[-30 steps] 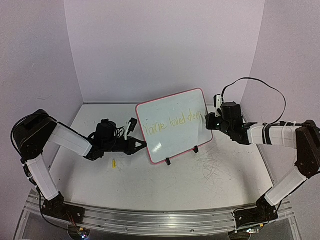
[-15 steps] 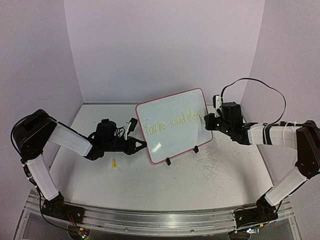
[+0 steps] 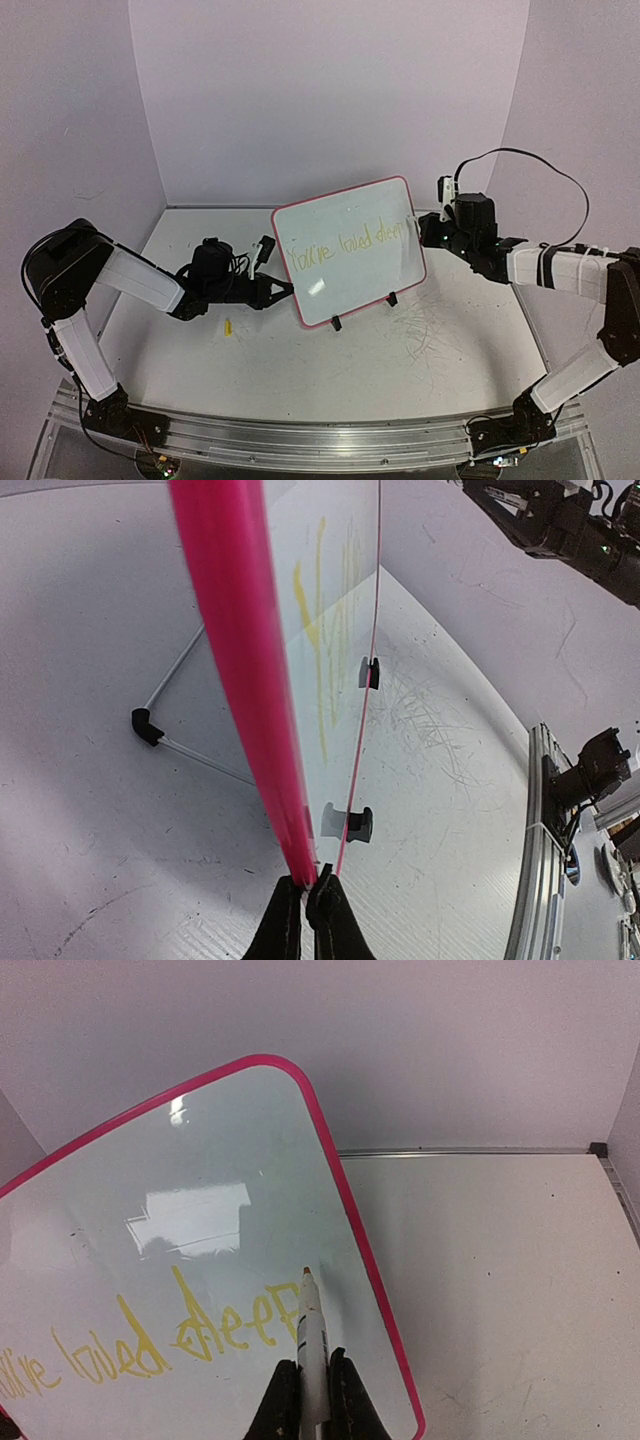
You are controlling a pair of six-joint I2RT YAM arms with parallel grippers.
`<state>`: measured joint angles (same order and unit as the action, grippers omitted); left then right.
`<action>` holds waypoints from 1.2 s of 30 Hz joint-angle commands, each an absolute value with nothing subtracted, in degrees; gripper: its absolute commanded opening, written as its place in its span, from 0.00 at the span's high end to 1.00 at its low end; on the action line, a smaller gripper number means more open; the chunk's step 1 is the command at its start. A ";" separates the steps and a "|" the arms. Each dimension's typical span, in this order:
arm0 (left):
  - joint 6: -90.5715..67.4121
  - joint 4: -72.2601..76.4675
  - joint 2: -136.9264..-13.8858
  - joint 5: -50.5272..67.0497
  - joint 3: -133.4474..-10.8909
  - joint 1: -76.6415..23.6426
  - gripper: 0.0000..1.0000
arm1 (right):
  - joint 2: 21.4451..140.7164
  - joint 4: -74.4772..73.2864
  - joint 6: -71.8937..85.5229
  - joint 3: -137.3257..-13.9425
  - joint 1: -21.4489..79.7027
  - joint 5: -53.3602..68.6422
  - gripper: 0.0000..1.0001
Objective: Write a sentence on the whiteboard
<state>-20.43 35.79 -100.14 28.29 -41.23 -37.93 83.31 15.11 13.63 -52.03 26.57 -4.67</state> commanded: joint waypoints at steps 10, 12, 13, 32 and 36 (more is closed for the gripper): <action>-18.72 29.58 -100.19 26.53 -41.13 -37.64 1.00 | 87.54 16.79 12.38 -57.39 26.55 -3.97 1.00; -18.72 29.62 -100.20 26.54 -41.06 -37.68 1.00 | 87.82 16.87 12.18 -57.39 26.59 -4.52 1.00; -18.72 29.60 -100.15 26.54 -41.05 -37.59 1.00 | 88.07 16.87 12.09 -57.39 26.55 -4.70 1.00; -18.63 29.44 -99.58 26.36 -40.78 -37.68 1.00 | 87.06 15.83 13.48 -52.58 26.55 -4.30 1.00; -18.57 29.44 -99.58 26.35 -40.77 -37.63 1.00 | 86.47 15.72 13.80 -51.17 26.61 -4.01 1.00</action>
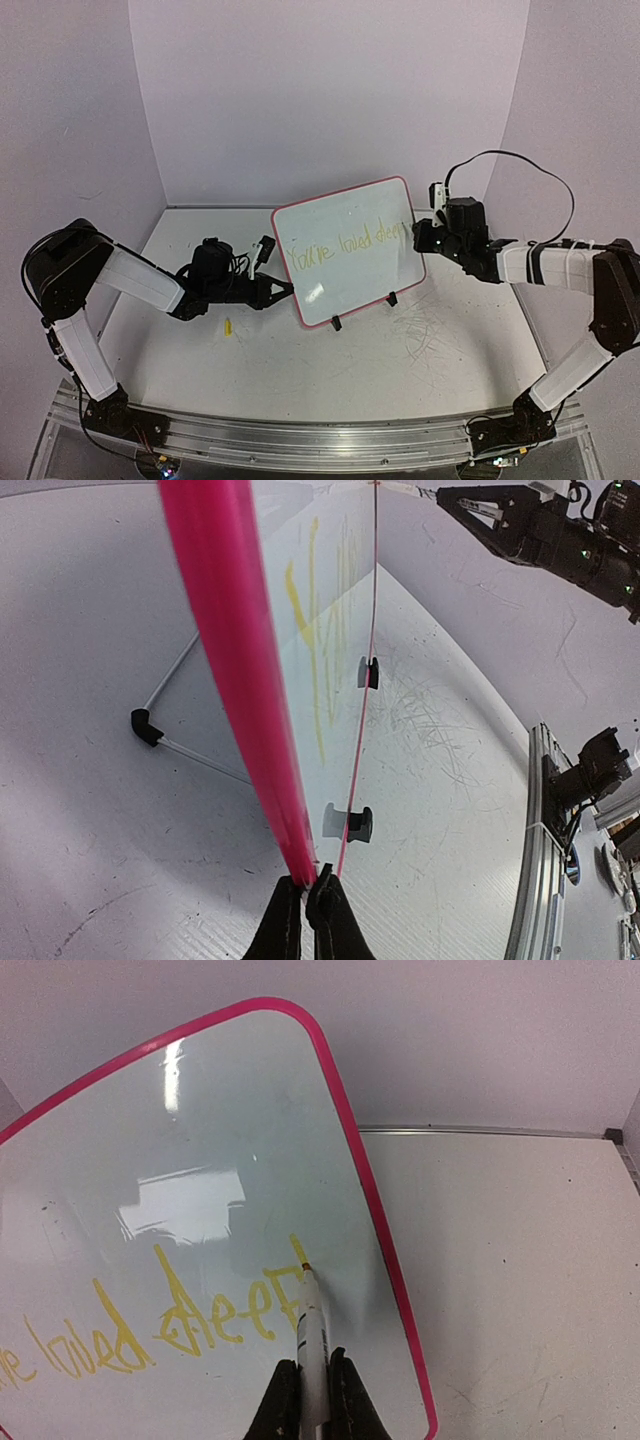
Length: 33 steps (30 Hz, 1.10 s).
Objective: Write a sentence on the whiteboard
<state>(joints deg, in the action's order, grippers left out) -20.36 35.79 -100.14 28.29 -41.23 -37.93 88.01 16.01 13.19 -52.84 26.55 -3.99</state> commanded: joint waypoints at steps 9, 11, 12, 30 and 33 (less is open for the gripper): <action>-18.63 29.35 -99.32 26.35 -40.69 -37.62 1.00 | 85.71 15.43 14.17 -49.32 26.64 -3.32 1.00; -18.65 29.34 -99.36 26.33 -40.65 -37.64 1.00 | 85.53 15.30 14.24 -49.34 26.62 -4.28 1.00; -18.69 29.35 -99.37 26.31 -40.61 -37.64 1.00 | 85.41 15.27 14.23 -49.44 26.59 -4.85 1.00; -18.54 29.09 -99.46 26.42 -41.04 -37.64 1.00 | 85.02 16.86 13.05 -53.83 26.54 -4.62 1.00; -18.54 29.09 -99.46 26.50 -41.13 -37.67 1.00 | 86.44 16.99 12.92 -54.84 26.58 -4.82 1.00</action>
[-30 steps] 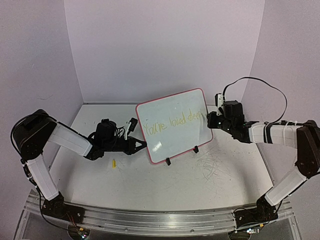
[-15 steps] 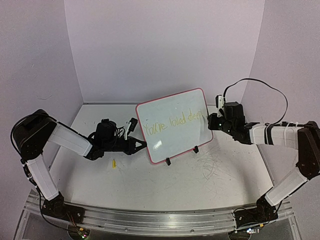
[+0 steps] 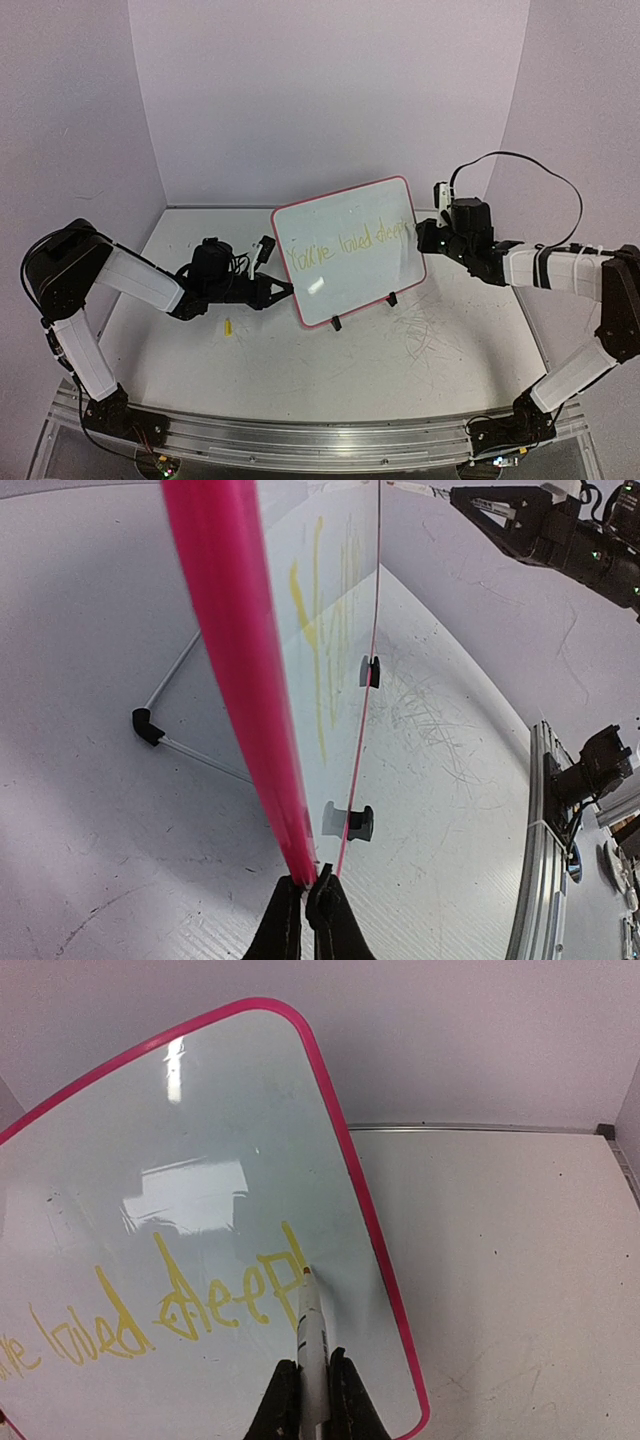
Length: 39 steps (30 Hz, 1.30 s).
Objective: Write a sentence on the whiteboard
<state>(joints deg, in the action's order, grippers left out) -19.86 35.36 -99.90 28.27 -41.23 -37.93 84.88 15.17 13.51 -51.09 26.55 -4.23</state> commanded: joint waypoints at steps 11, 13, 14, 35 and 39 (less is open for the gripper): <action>-18.36 28.88 -99.68 26.43 -41.23 -37.63 1.00 | 87.56 16.77 13.00 -54.43 26.53 -6.71 1.00; -18.28 28.83 -99.83 26.52 -41.31 -37.63 1.00 | 87.46 16.53 13.08 -53.88 26.54 -6.61 1.00; -18.28 28.83 -99.89 26.54 -41.30 -37.64 1.00 | 87.52 16.45 13.11 -53.58 26.54 -6.51 1.00; -18.37 28.45 -99.40 26.46 -40.96 -37.61 1.00 | 87.05 16.78 13.70 -51.35 26.23 -7.84 1.00; -18.36 28.40 -99.40 26.45 -40.91 -37.65 1.00 | 88.74 17.64 13.55 -53.90 26.11 -7.47 1.00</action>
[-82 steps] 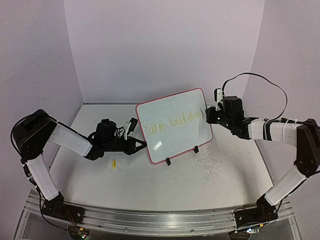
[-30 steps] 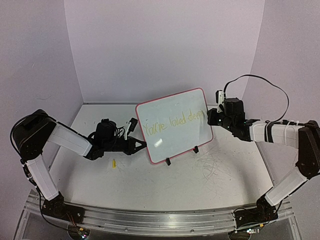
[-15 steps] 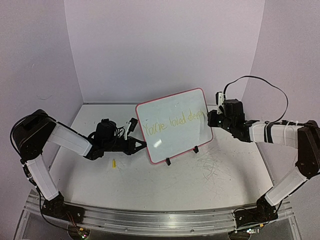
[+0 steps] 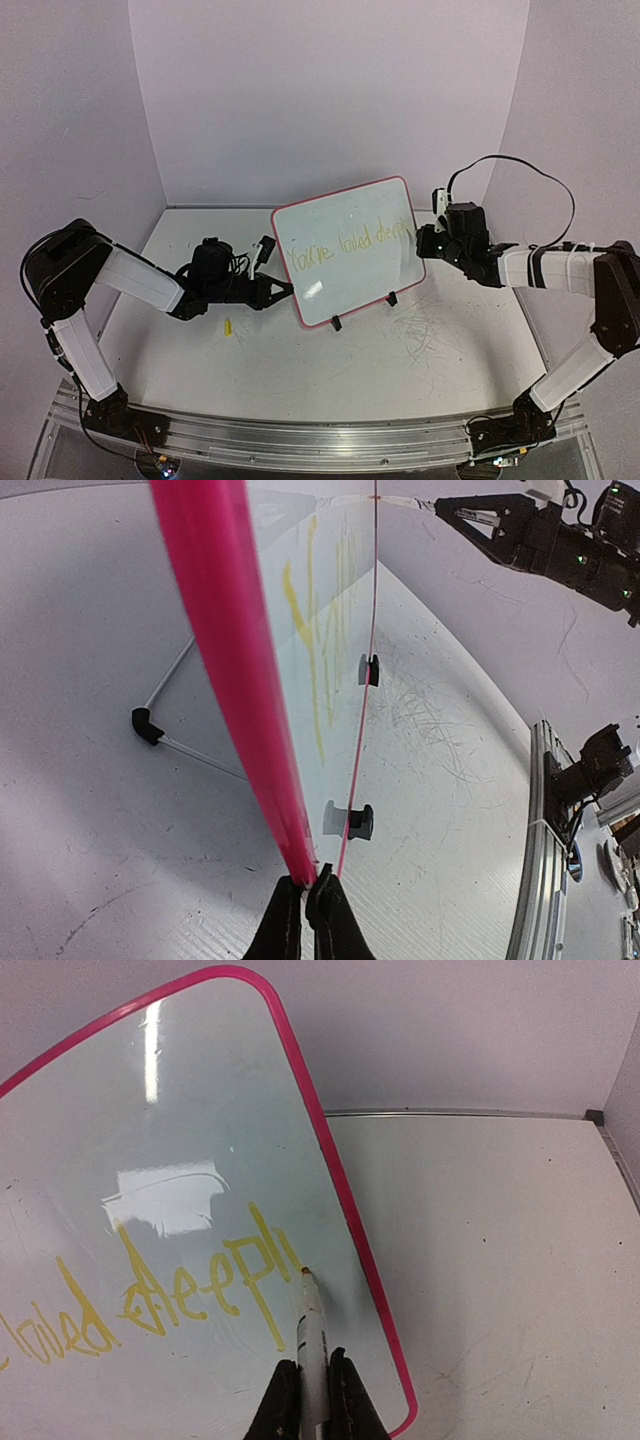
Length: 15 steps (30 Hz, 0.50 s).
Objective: Write a sentence on the whiteboard
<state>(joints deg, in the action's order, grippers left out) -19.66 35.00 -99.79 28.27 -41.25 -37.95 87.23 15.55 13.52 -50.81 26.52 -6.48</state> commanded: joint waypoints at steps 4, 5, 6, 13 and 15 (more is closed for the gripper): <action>-18.37 28.39 -99.23 26.27 -40.78 -37.64 1.00 | 89.57 17.93 13.15 -55.49 26.06 -7.78 1.00; -18.36 28.39 -99.25 26.24 -40.78 -37.64 1.00 | 89.72 17.95 13.09 -55.65 25.96 -7.79 1.00; -18.34 28.39 -99.29 26.26 -40.77 -37.66 1.00 | 89.79 17.99 13.03 -55.84 25.96 -7.76 1.00; -18.14 28.30 -99.51 26.27 -40.85 -37.61 1.00 | 90.70 18.11 12.73 -57.21 25.76 -7.14 1.00; -18.11 28.31 -99.58 26.27 -40.93 -37.61 1.00 | 90.79 18.11 12.64 -57.58 25.76 -6.92 1.00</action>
